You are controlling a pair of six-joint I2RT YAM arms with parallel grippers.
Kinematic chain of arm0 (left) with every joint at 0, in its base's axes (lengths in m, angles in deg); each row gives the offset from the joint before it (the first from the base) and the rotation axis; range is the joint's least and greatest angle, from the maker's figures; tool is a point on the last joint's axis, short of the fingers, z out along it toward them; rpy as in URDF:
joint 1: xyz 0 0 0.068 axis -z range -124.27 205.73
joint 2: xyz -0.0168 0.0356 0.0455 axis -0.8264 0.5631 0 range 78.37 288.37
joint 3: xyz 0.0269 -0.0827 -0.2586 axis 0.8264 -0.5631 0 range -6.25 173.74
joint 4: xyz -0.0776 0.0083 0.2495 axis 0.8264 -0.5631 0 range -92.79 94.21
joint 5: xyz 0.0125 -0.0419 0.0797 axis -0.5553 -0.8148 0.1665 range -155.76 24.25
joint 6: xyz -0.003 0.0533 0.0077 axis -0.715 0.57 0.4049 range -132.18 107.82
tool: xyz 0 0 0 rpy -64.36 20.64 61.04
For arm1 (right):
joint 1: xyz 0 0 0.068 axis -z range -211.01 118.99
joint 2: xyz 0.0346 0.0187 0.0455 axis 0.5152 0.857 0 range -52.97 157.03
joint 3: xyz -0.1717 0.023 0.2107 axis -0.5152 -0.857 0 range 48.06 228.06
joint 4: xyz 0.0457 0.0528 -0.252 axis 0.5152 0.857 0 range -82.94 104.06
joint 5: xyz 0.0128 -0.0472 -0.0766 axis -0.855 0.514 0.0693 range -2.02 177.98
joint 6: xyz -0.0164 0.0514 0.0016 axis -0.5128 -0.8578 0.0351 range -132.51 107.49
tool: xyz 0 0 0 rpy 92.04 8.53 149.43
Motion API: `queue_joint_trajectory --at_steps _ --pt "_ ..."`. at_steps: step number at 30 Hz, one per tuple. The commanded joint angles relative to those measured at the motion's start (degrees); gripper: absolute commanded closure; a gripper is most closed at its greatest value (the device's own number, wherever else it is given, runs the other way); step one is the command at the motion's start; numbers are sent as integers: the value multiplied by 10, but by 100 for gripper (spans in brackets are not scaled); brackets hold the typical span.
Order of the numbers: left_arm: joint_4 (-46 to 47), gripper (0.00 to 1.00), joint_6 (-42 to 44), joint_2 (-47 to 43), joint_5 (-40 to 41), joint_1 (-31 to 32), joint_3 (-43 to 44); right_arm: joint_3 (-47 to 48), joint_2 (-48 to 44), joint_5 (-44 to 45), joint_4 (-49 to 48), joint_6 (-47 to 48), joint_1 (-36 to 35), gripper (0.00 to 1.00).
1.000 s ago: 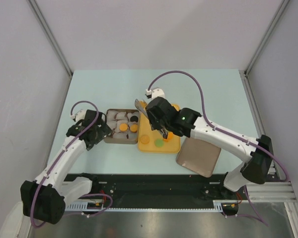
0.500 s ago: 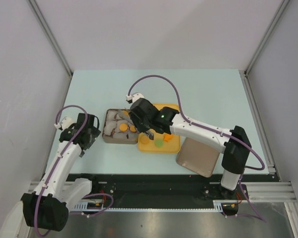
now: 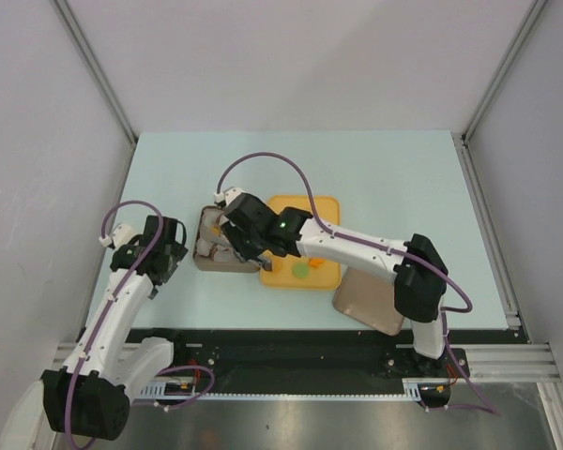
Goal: Pack the cookies
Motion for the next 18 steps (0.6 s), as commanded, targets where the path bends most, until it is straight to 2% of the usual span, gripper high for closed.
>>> queue_joint_trajectory --at_steps 1,18 --pt "11 1 -1 -9 5 -5 -4 37 13 -15 -14 8 -3 73" --pt "23 1 16 -12 -2 -5 -11 67 58 -23 -13 10 5 71"
